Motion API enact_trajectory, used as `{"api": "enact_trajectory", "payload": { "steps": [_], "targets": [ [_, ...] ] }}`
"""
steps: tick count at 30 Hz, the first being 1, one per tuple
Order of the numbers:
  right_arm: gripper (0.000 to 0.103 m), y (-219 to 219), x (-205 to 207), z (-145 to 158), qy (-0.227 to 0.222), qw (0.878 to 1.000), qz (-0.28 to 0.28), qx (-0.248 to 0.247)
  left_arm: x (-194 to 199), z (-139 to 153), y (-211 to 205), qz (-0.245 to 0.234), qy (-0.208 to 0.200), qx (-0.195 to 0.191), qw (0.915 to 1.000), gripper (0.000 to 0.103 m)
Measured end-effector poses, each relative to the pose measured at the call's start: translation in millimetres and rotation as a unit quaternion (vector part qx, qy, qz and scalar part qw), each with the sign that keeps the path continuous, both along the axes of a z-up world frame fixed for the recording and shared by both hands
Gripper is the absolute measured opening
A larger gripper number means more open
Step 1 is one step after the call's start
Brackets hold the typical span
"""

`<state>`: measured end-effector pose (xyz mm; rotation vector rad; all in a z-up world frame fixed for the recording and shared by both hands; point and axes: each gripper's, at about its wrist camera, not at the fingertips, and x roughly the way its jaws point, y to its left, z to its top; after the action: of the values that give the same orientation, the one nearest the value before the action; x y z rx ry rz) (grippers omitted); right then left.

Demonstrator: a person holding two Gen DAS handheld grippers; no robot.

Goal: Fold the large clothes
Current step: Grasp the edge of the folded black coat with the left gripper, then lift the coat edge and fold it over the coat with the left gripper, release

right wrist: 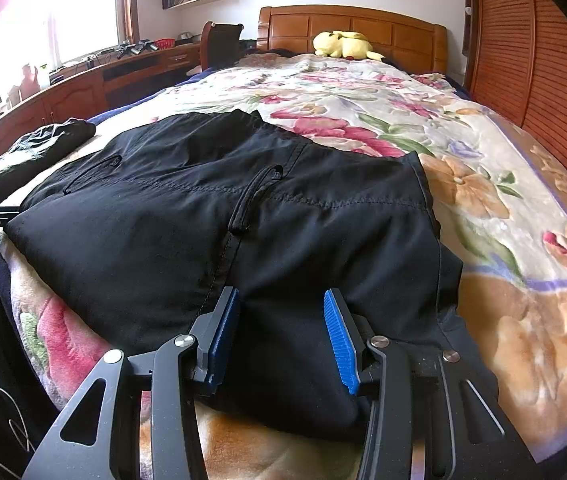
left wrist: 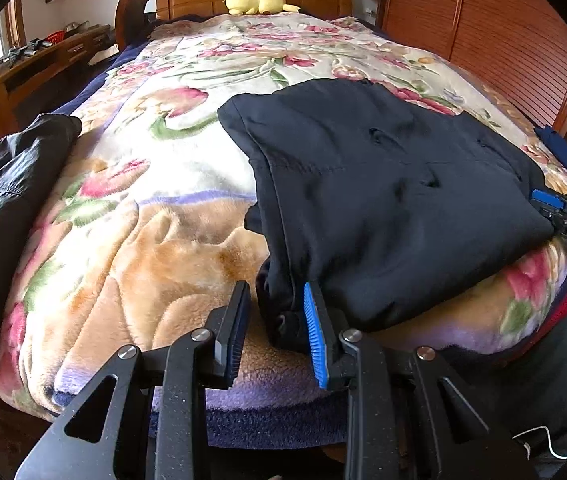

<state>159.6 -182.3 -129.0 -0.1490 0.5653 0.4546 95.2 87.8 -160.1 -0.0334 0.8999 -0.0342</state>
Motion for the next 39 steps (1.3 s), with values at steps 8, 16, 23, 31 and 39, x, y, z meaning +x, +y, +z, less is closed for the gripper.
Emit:
{"api": "enact_trajectory", "payload": {
  "steps": [8,16,23,31,39],
  "targets": [
    [0.046,1,1,2,0.001,1.000,-0.003,-0.009,-3,-2,6,0.012,-0.007,-0.026,0.9996,0.029],
    [0.046,25,-2,31,0.001,1.000,0.013,-0.005,-6,-3,8,0.016,-0.010,-0.033,0.9993,0.029],
    [0.046,63,-4,35,0.009,0.998,0.064,0.023,-6,-2,9,0.018,-0.012,-0.037,0.9991,0.029],
    [0.046,102,13,22,0.019,0.995,0.103,-0.004,-6,-3,10,0.020,-0.012,-0.046,0.9987,0.029],
    [0.046,90,20,5,0.028,0.993,0.109,0.025,-1,10,6,0.004,-0.014,-0.107,0.9941,0.010]
  ]
}}
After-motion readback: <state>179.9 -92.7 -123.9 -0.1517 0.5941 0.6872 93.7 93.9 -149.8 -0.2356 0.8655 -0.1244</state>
